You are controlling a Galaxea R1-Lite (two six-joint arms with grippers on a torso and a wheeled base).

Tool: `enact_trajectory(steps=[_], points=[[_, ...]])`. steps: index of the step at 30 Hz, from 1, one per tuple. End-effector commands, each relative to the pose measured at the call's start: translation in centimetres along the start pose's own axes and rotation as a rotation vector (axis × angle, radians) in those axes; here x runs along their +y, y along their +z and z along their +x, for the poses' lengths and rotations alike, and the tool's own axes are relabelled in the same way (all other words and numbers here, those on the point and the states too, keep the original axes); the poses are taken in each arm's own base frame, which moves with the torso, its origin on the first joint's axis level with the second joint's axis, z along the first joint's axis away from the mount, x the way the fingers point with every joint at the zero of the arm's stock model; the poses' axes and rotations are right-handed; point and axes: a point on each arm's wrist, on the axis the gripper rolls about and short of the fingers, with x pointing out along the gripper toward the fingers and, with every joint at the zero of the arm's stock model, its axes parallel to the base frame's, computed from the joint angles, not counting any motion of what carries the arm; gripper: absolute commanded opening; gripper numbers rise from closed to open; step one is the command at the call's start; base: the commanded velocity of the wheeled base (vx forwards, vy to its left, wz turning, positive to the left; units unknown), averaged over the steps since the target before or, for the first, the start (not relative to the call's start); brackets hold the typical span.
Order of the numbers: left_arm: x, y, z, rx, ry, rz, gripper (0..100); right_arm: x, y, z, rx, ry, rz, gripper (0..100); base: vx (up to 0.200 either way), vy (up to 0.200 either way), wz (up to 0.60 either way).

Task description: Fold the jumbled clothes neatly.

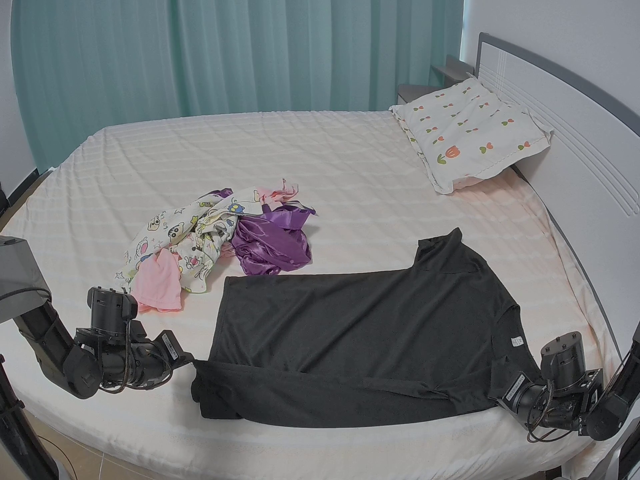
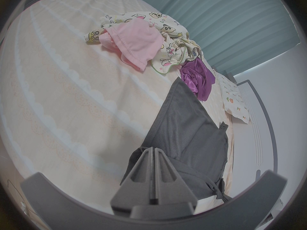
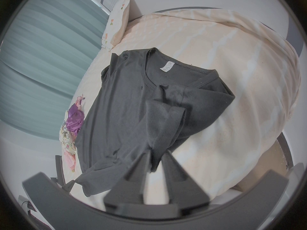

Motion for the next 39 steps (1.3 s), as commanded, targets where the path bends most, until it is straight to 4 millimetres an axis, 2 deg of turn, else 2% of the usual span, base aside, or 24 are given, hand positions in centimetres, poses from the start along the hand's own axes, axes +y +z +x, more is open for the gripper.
enact_trajectory(steps=[1,9,12,16,19,22,24,27,29,31,39], points=[[0.0,0.0,0.0,-0.002,-0.001,0.000,0,-0.3,-0.4,0.2,0.015,-0.022,-0.013,100,0.000,0.000,0.00],[-0.1,0.1,-0.1,-0.004,-0.003,0.000,0,-0.1,0.3,-1.6,-0.034,0.048,0.001,100,0.000,0.000,0.00],[-0.2,0.2,-0.2,-0.009,-0.008,-0.004,0,0.3,1.7,-1.9,-0.087,0.084,-0.011,100,0.000,0.000,0.00],[-0.3,0.2,-0.2,-0.013,-0.010,-0.023,0,1.0,3.2,-1.3,-0.134,0.099,-0.054,100,0.000,0.000,0.00],[-0.4,0.3,-0.4,-0.021,-0.016,-0.024,0,1.4,4.5,-0.7,-0.120,0.129,-0.117,100,0.000,0.000,0.00],[-0.4,0.3,-0.7,-0.025,-0.020,-0.023,0,1.5,6.6,0.4,-0.086,0.182,-0.183,100,0.000,0.000,0.00],[-0.4,0.3,-0.7,-0.025,-0.020,-0.023,0,1.3,7.2,1.3,-0.068,0.179,-0.216,100,0.000,0.000,0.00],[-0.4,0.3,-0.7,-0.025,-0.020,-0.023,0,0.4,8.5,3.6,-0.031,0.168,-0.304,100,0.000,0.000,0.00],[-0.4,0.2,-0.8,-0.024,-0.019,-0.023,0,0.3,8.8,4.0,-0.022,0.173,-0.322,100,0.000,0.000,0.00],[-0.5,0.2,-0.9,-0.027,-0.023,-0.022,0,-0.3,10.3,5.2,-0.011,0.201,-0.366,100,0.000,0.000,0.00],[-0.6,0.3,-1.2,-0.033,-0.031,-0.035,0,-2.2,11.4,7.8,0.037,0.235,-0.464,100,0.000,0.000,0.00]])
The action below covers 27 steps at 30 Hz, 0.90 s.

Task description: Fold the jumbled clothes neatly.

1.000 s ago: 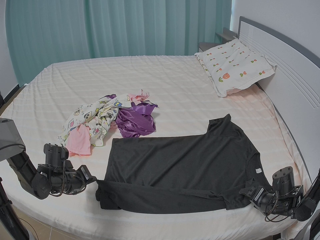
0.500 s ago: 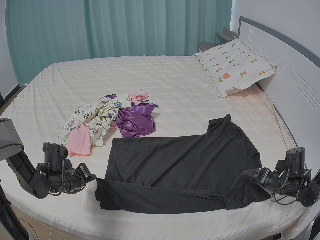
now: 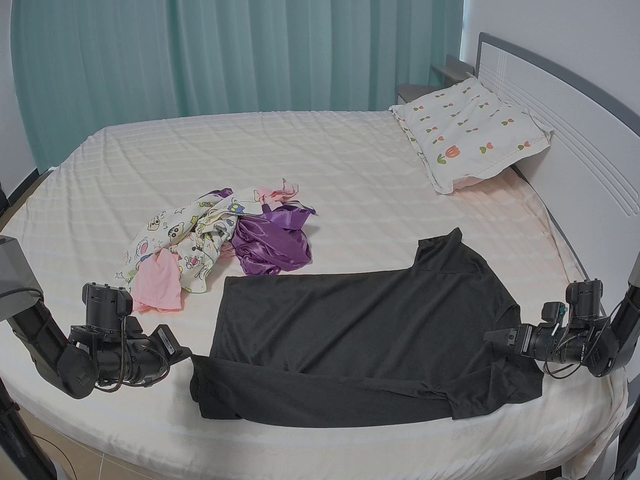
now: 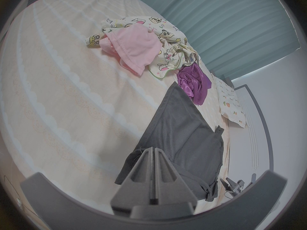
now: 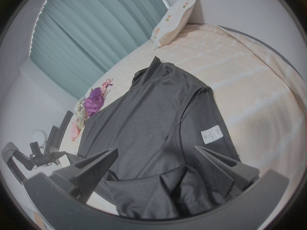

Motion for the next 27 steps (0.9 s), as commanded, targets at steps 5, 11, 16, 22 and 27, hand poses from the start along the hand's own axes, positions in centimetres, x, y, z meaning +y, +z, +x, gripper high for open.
enact_trajectory(steps=[5,11,16,22,27], points=[[-0.2,0.1,-0.3,-0.007,-0.010,-0.002,0,-2.7,-0.1,1.4,0.044,0.049,0.034,100,0.000,0.000,0.00],[-0.2,0.1,-0.3,-0.006,-0.012,-0.011,0,-3.9,-0.1,1.3,0.055,0.127,0.019,100,0.000,0.000,0.00],[-0.2,0.1,-0.3,-0.007,-0.013,-0.011,0,-4.3,-0.4,1.4,0.068,0.139,0.022,100,0.000,0.000,0.00],[-0.2,0.1,-0.3,-0.007,-0.013,-0.011,0,-4.6,-0.9,1.3,0.086,0.150,0.000,100,0.000,0.000,0.00],[-0.2,0.1,-0.3,-0.007,-0.013,-0.011,0,-4.7,-1.0,1.4,0.091,0.152,0.003,100,0.000,0.000,0.00]])
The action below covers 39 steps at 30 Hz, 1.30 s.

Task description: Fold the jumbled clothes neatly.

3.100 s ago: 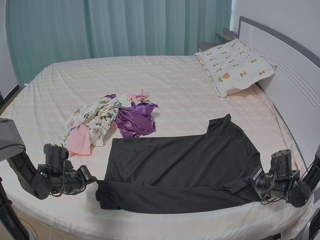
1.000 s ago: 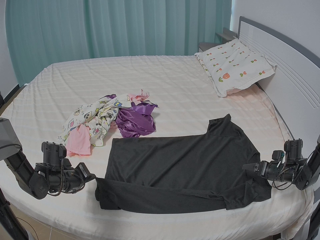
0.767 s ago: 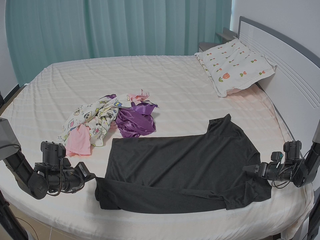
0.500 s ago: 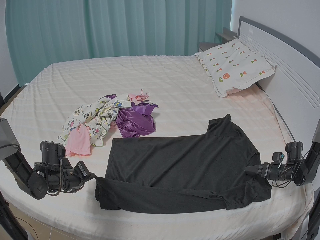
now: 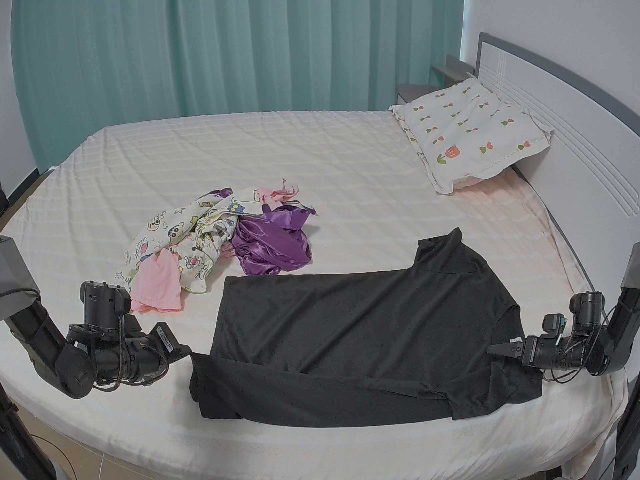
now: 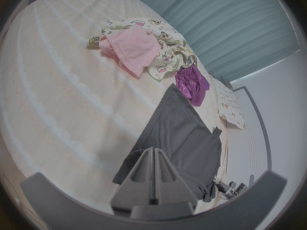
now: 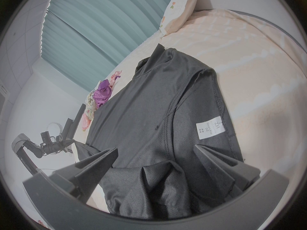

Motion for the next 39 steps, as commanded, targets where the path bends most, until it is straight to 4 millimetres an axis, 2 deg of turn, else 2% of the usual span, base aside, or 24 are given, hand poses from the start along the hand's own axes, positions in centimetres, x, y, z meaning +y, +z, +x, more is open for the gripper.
enact_trajectory(steps=[1,3,4,23,35,39], points=[[0.0,0.0,0.0,0.001,0.000,0.000,0,-0.3,-0.2,0.0,0.008,-0.003,0.011,100,0.000,0.000,0.00],[0.0,0.0,0.0,0.002,0.001,0.000,0,-0.4,-0.3,0.1,0.012,-0.005,0.015,100,0.000,0.000,0.00],[0.0,0.0,0.1,0.003,0.002,-0.001,0,-0.4,-0.3,0.2,0.014,-0.004,0.016,0,0.000,0.000,0.00],[0.3,0.3,0.0,-0.009,0.007,-0.010,0,-0.9,-0.2,-1.3,-0.034,-0.013,0.029,0,0.000,0.000,0.00],[0.3,0.4,0.1,-0.010,0.009,-0.013,0,-1.1,1.0,-3.2,-0.147,-0.010,-0.001,0,0.000,0.000,0.00],[0.1,0.3,-0.3,0.000,-0.016,-0.011,0,-0.3,1.9,-4.2,-0.196,0.009,0.010,0,0.000,0.000,0.00]])
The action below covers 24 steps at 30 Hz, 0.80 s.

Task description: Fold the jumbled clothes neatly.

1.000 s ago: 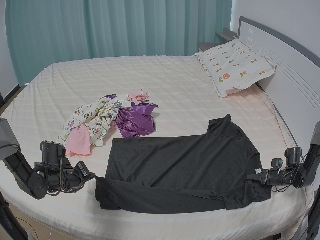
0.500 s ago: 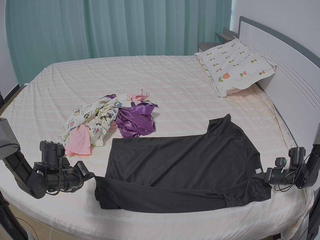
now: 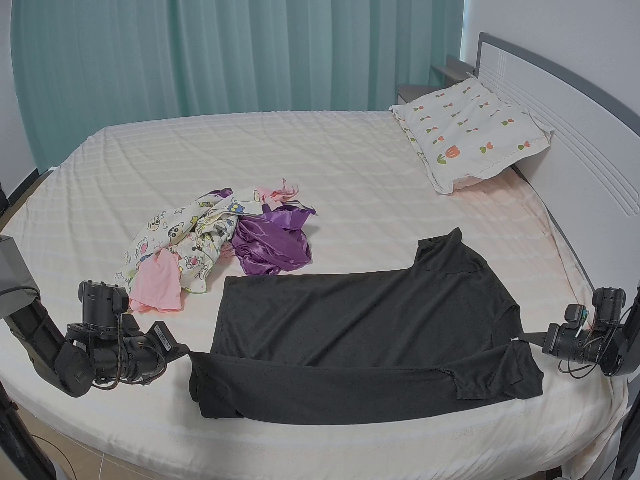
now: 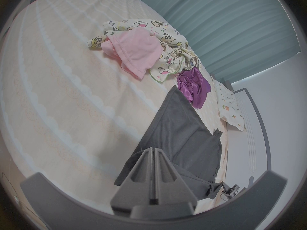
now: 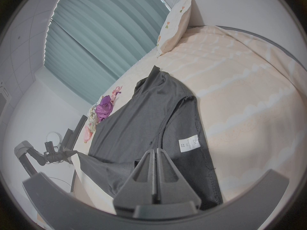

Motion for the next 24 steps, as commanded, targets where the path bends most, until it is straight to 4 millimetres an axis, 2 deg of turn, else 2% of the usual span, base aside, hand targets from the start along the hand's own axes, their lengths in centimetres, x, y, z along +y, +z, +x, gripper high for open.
enact_trajectory(steps=[1,12,21,24], points=[[-0.2,0.0,-0.4,0.006,-0.021,0.002,0,0.8,1.0,-0.9,-0.052,0.011,-0.009,0,0.000,0.000,0.00],[-0.7,0.1,-1.1,-0.009,-0.045,-0.012,0,1.5,1.1,-2.1,-0.126,0.033,-0.025,0,0.000,0.000,0.00],[0.1,-0.1,-0.3,0.013,-0.013,-0.026,0,1.4,1.3,-2.6,-0.148,0.044,-0.023,0,0.000,0.000,0.00],[0.1,0.2,-0.7,-0.003,-0.019,-0.029,0,1.3,1.4,-2.9,-0.159,0.039,-0.025,0,0.000,0.000,0.00]])
